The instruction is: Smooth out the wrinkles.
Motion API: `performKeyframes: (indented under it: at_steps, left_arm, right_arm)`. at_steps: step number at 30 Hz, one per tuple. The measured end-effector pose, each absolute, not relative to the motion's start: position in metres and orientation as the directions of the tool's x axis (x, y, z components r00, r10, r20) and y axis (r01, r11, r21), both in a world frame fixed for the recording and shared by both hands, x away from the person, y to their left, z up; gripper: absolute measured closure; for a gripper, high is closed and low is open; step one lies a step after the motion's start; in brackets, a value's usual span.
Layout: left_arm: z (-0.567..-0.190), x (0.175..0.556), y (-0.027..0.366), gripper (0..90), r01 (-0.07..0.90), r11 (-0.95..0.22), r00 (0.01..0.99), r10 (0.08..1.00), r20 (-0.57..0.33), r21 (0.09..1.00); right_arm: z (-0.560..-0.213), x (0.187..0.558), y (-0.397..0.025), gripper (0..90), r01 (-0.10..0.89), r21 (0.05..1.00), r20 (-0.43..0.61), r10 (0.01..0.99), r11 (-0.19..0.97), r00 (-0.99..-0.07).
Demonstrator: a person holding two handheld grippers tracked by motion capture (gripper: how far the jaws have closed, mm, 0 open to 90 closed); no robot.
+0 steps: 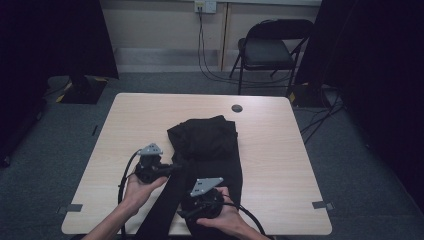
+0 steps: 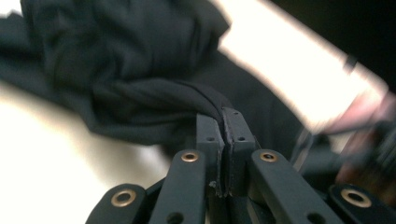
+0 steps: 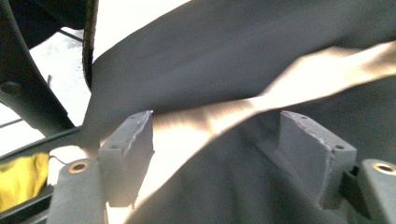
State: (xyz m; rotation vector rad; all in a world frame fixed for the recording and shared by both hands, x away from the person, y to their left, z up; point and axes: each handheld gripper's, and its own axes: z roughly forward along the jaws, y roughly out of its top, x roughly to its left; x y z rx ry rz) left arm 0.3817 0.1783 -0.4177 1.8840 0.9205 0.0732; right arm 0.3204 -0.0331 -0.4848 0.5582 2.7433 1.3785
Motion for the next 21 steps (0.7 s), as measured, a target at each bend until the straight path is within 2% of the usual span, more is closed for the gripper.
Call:
performKeyframes:
  at_steps: [2, 5, 6, 7, 8, 10, 11, 13, 14, 17, 18, 21]
  left_arm:
    - [-0.41, 0.391, 0.175, 87.0, 0.565, -0.17, 0.703, 0.611, -0.363, 0.807]
    - [-0.407, 0.401, 0.168, 86.9, 0.584, -0.124, 0.687, 0.601, -0.408, 0.802]
    - [-0.408, 0.402, 0.164, 86.9, 0.578, -0.134, 0.692, 0.604, -0.396, 0.805]
    - [-0.409, 0.404, 0.161, 86.7, 0.576, -0.145, 0.693, 0.609, -0.386, 0.804]
    - [-0.411, 0.405, 0.159, 86.5, 0.573, -0.159, 0.693, 0.617, -0.372, 0.804]
    - [-0.414, 0.409, 0.159, 83.4, 0.555, -0.172, 0.69, 0.642, -0.334, 0.814]
    - [-0.416, 0.41, 0.159, 83.4, 0.536, -0.181, 0.689, 0.658, -0.303, 0.825]
    - [-0.419, 0.415, 0.162, 78.3, 0.546, -0.163, 0.672, 0.671, -0.313, 0.822]
    - [-0.422, 0.418, 0.163, 70.3, 0.553, -0.168, 0.659, 0.687, -0.305, 0.816]
    - [-0.425, 0.419, 0.161, 68.1, 0.557, -0.168, 0.668, 0.672, -0.319, 0.814]
    - [-0.428, 0.418, 0.156, 65.7, 0.555, -0.182, 0.679, 0.663, -0.315, 0.812]
    - [-0.433, 0.416, 0.151, 59.6, 0.557, -0.194, 0.689, 0.65, -0.32, 0.807]
  right_arm:
    - [-0.49, 0.322, -0.025, 24.7, 0.33, 0.777, 0.176, 0.318, 0.536, -0.931]
    - [-0.491, 0.321, -0.014, 31.7, 0.323, 0.794, 0.192, 0.291, 0.514, -0.937]
    - [-0.491, 0.32, -0.011, 41.5, 0.31, 0.801, 0.185, 0.28, 0.512, -0.942]
    - [-0.49, 0.319, -0.008, 55.6, 0.289, 0.806, 0.174, 0.26, 0.516, -0.95]
    - [-0.488, 0.317, -0.008, 61.7, 0.268, 0.813, 0.161, 0.243, 0.517, -0.957]
    - [-0.476, 0.318, -0.018, 83.4, 0.249, 0.829, 0.136, 0.251, 0.501, -0.958]
    - [-0.476, 0.318, -0.018, 83.4, 0.249, 0.829, 0.136, 0.251, 0.501, -0.958]
    - [-0.462, 0.321, -0.032, 86.9, 0.263, 0.84, 0.148, 0.265, 0.475, -0.953]
    - [-0.448, 0.324, -0.049, 87.2, 0.261, 0.852, 0.138, 0.288, 0.454, -0.948]
    - [-0.435, 0.328, -0.068, 87.4, 0.275, 0.863, 0.142, 0.319, 0.423, -0.937]
    - [-0.425, 0.332, -0.087, 87.4, 0.288, 0.871, 0.14, 0.36, 0.398, -0.922]
    - [-0.417, 0.337, -0.106, 87.5, 0.306, 0.879, 0.15, 0.397, 0.366, -0.905]
